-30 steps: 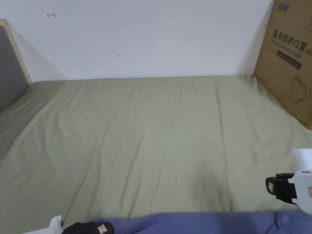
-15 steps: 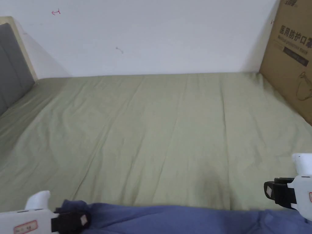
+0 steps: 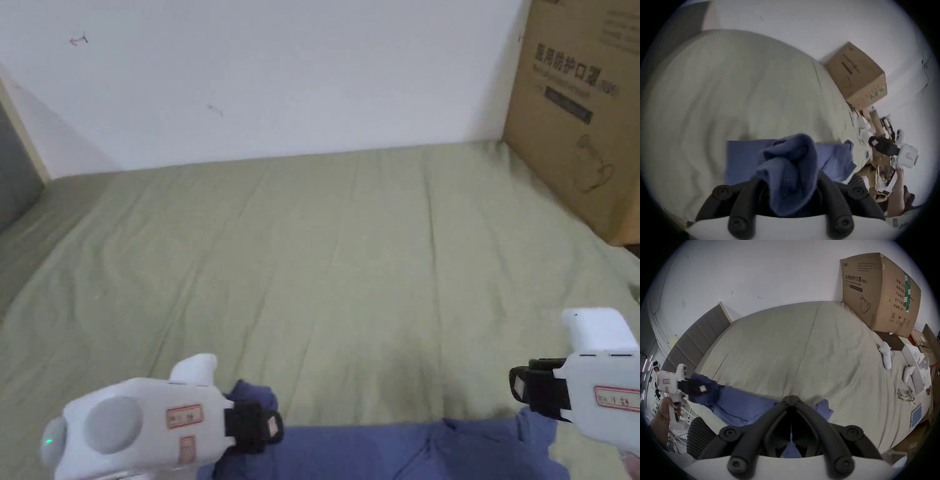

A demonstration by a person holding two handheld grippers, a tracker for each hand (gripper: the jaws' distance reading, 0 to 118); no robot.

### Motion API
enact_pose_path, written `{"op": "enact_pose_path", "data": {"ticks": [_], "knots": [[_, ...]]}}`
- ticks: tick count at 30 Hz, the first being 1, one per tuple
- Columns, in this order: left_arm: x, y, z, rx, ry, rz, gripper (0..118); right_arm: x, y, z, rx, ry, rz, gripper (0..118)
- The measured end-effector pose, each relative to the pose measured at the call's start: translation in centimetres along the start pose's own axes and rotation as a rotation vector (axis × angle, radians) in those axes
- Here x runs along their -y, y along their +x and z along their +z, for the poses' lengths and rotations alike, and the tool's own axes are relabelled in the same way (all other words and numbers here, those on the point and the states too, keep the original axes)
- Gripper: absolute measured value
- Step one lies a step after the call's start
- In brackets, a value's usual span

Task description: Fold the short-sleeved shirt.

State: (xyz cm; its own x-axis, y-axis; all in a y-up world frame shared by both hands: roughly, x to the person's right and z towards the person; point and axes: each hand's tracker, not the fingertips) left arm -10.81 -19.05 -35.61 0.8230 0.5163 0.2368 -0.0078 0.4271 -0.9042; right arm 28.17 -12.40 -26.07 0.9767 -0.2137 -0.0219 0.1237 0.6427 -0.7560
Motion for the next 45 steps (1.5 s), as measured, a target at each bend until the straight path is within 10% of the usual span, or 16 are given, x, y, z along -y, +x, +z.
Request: {"op": "enact_pose_path", "data": {"ticks": [5, 9, 11, 14, 26, 30, 37, 40, 43, 45], "knots": [[-0.4, 1.6, -5.7, 0.134, -0.107, 0.020, 115, 0.1, 0.9, 1.2, -0.018, 0.003, -0.044, 0], [-1.0, 1.2, -3.5, 0.164, 0.000, -0.020, 116, 0.0, 1.3, 1.7, 0.009, 0.010, -0.030, 0], [-0.7, 1.5, -1.2, 0.080, 0.055, -0.066, 101, -0.1, 1.5, 1.7, 0.013, 0.014, -0.027, 0], [-0.1, 0.9, 0.6, -0.047, 0.105, -0.150, 0, -0.3, 1.9, 1.4, 0.009, 0.020, -0.034, 0], [5.1, 0.9, -11.8, 0.148, -0.258, 0.010, 0, -0.2, 0.9, 1.0, -0.004, 0.008, -0.006, 0], [5.5, -0.1, -10.2, 0.256, -0.207, 0.206, 0, -0.3, 1.1, 0.9, 0.003, 0.003, 0.001, 0], [4.0, -2.3, 1.6, 0.230, -0.038, -0.016, 0, -0.5, 1.1, 0.2, 0.003, -0.001, 0.007, 0], [2.3, -9.2, 4.9, 0.226, 0.033, 0.125, 21, -0.5, 0.4, 0.2, 0.002, -0.004, 0.008, 0], [2.2, -13.6, 6.0, 0.207, 0.082, 0.277, 115, -0.5, -0.2, 0.1, -0.003, 0.000, 0.012, 0], [2.7, -15.6, 6.0, 0.192, 0.117, 0.310, 118, -0.5, -0.4, 0.0, -0.003, -0.005, 0.013, 0]]}}
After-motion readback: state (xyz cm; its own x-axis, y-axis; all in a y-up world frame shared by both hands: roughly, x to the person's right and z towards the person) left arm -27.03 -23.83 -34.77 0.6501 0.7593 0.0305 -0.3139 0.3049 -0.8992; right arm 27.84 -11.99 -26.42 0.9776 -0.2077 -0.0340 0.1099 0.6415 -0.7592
